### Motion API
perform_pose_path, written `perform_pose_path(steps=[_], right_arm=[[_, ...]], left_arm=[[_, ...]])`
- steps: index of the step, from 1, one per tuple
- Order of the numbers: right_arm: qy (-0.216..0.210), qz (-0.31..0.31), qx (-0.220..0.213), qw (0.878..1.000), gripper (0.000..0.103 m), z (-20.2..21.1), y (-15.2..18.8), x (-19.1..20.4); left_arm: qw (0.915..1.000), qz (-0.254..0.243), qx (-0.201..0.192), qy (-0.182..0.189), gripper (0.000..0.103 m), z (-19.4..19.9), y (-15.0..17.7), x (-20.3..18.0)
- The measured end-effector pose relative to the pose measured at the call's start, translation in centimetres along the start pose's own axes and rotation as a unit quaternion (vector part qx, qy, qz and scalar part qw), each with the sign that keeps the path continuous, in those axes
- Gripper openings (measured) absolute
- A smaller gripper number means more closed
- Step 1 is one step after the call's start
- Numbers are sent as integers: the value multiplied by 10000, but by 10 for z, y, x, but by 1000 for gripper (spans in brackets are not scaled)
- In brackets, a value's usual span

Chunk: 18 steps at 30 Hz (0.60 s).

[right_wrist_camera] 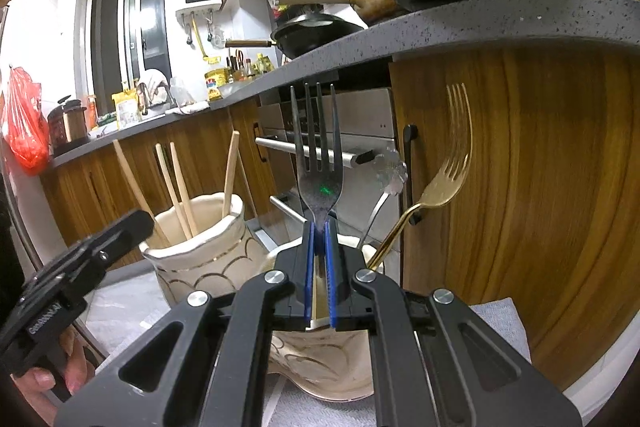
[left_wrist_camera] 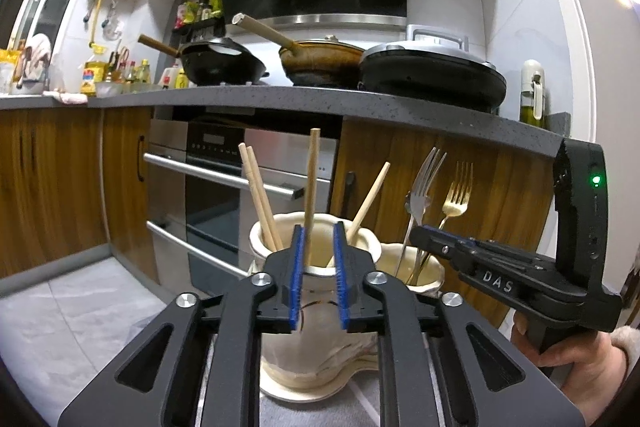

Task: Organize utensils
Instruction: 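Lower the chopstick into the large cup while the right lowers the fork into the small cup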

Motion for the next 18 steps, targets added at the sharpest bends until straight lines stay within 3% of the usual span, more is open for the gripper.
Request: perform_pose_path(steps=[6, 18], right_arm=[[19, 10, 133, 9999, 5, -5, 6, -1], [72, 92, 234, 9997, 5, -11, 8, -1]], left_arm=[[9998, 41, -192, -47, 46, 5, -6, 1], [9994, 265, -174, -135, 53, 4, -7, 9]])
Point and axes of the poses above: each gripper's, at about its wrist camera, not at the fingertips, and z roughly against the way its jaws point, x to its left, y to its underside, the point moved 6 cm from there along -z, roughly the way its jaws point, and after that the axes turned 9 degrees about -x, right-handed, at the moved point
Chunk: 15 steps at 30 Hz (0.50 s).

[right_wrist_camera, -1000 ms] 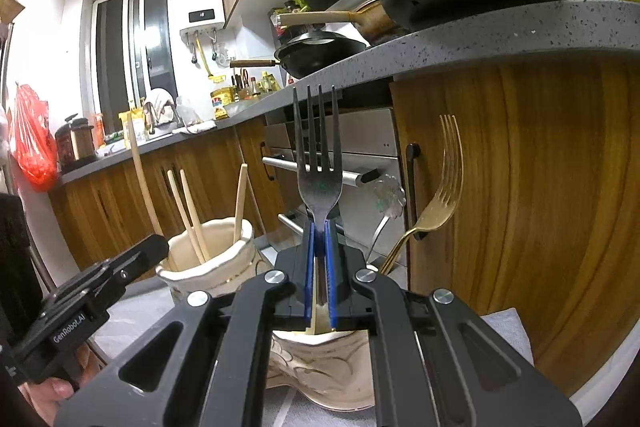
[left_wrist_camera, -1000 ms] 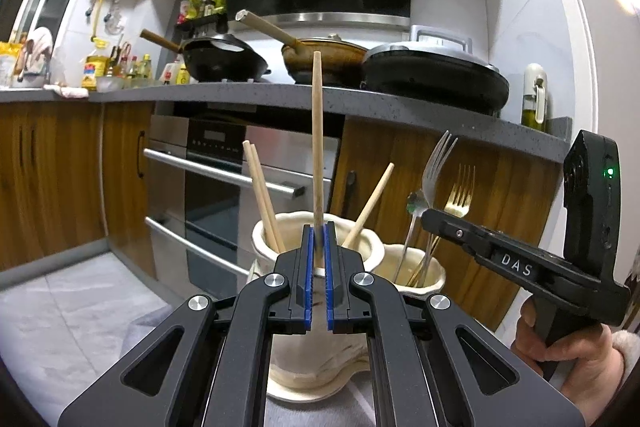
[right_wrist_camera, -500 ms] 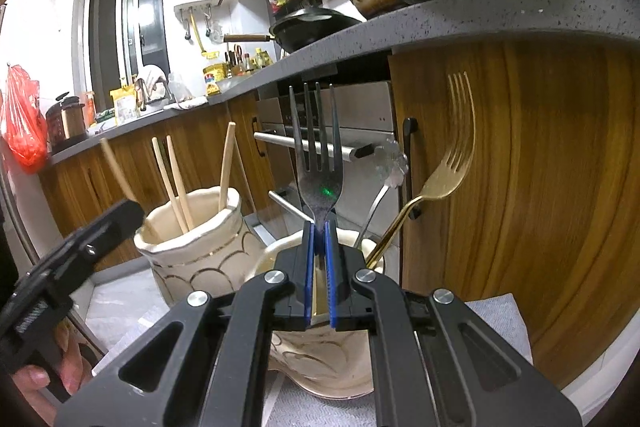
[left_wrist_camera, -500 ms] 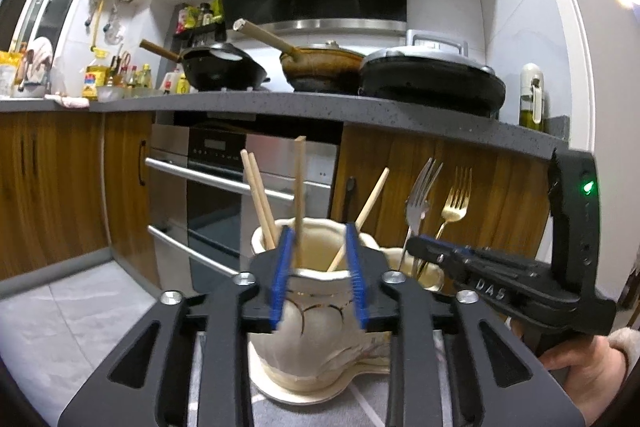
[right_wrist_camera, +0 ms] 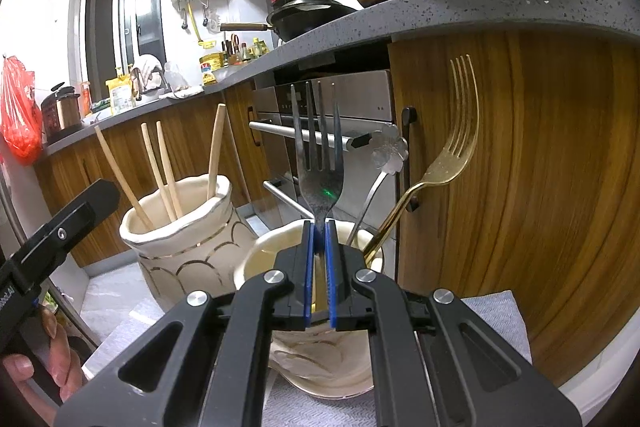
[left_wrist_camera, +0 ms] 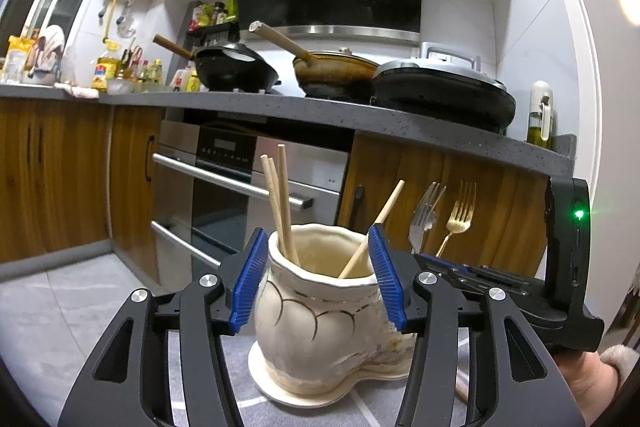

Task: Organize utensils
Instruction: 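Lower the chopstick into the large cup while the right lowers the fork into the small cup, then open both tools and move them back down to the cloth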

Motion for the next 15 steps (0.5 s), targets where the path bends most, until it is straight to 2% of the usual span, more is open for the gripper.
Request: perform_pose_path(steps=[15], right_arm=[[45, -68, 79, 9999, 8, -7, 0, -2]], left_arm=[[10000, 2, 63, 32, 55, -2, 2, 1]])
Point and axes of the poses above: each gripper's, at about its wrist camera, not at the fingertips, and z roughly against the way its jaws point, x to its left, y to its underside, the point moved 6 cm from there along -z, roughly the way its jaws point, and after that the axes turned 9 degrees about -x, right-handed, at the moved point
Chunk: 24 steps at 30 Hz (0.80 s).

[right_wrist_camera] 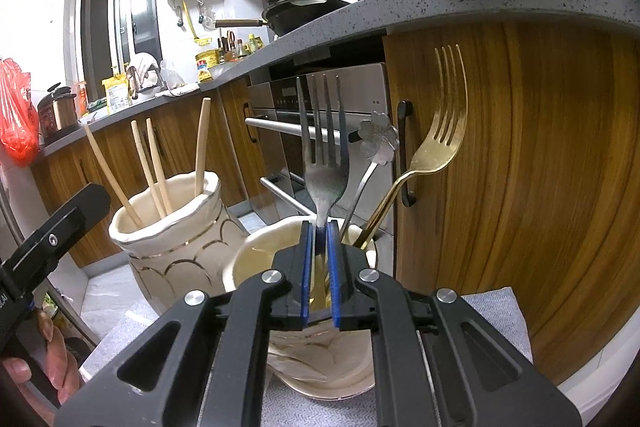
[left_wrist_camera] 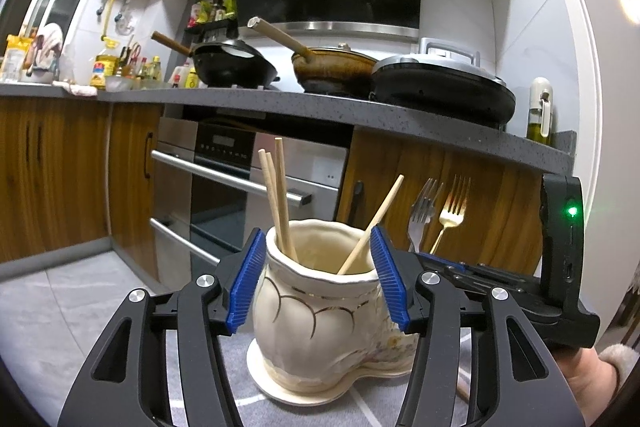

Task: Organize utensils
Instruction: 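Open both tools and move them back down to the cloth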

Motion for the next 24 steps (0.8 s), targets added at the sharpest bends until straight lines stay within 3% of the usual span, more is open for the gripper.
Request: perform_pose_path(steps=[4, 9, 13, 15, 22, 24], right_arm=[[-61, -11, -50, 10000, 25, 1, -1, 2], [-71, -82, -113, 9999, 27, 5, -4, 1], [-103, -147, -244, 9995, 34, 15, -10, 1], [-121, -143, -286, 9994, 42, 23, -12, 1], [-12, -85, -345, 9994, 86, 68, -17, -3], [4, -111, -373, 9992, 92, 80, -16, -6]], left_arm=[[10000, 0, -1, 5, 55, 0, 0, 0], [10000, -3, -7, -6, 56, 0, 0, 0], [10000, -30, -20, -36, 60, 1, 0, 1], [10000, -19, -30, -74, 63, 3, -1, 1], [9995, -6, 1, -320, 82, 21, 0, 1], [9991, -20, 48, -431, 89, 27, 2, 2]])
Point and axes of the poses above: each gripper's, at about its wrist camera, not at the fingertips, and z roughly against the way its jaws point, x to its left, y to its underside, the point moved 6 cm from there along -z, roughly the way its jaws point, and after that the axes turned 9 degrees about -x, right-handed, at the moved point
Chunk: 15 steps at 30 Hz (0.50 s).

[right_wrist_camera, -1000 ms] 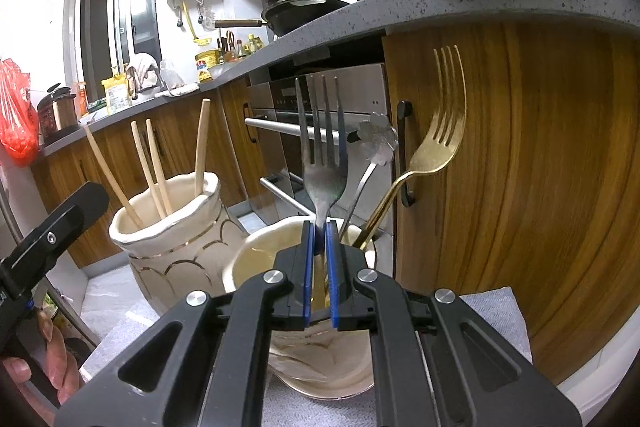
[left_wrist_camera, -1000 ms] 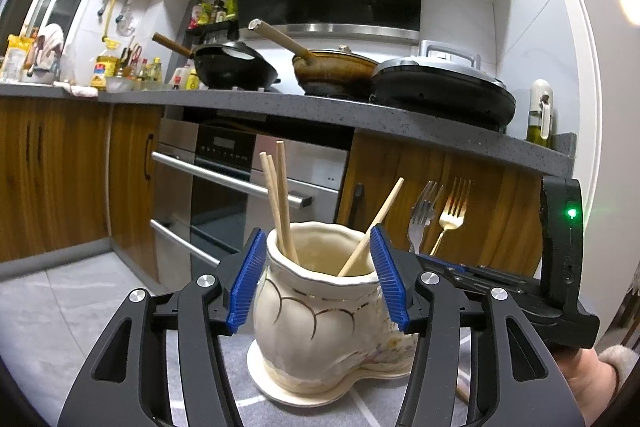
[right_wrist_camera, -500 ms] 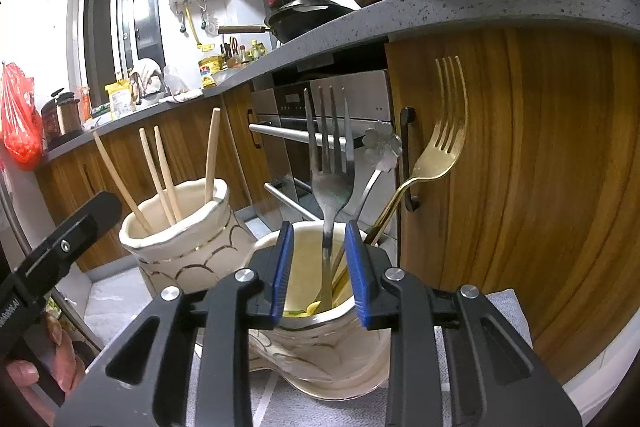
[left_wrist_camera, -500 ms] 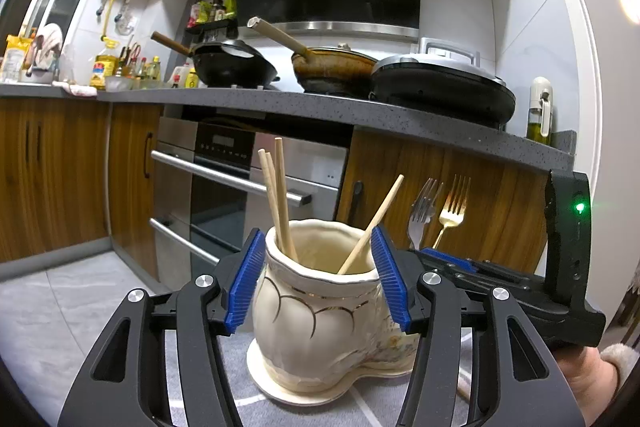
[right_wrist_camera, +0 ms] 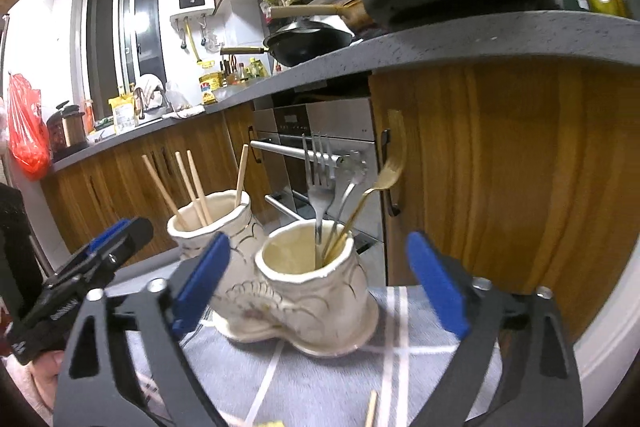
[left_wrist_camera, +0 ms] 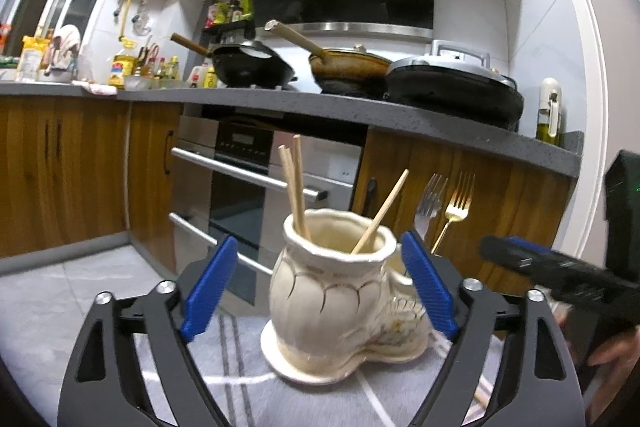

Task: Organize utensils
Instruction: 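Open both tools and move them back down to the cloth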

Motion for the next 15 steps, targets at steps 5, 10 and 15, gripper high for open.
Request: perform_pose_path(steps=[5, 10, 15], right_arm=[[16, 70, 204, 9998, 98, 31, 13, -6], [-142, 353, 886, 9953, 98, 44, 47, -1], [-364, 814, 1573, 9835, 98, 53, 84, 13]], left_arm=[[9997, -54, 175, -169, 93, 21, 7, 1], [9989, -123, 406, -182, 96, 45, 17, 0], [9963, -37, 838, -187, 96, 62, 38, 4]])
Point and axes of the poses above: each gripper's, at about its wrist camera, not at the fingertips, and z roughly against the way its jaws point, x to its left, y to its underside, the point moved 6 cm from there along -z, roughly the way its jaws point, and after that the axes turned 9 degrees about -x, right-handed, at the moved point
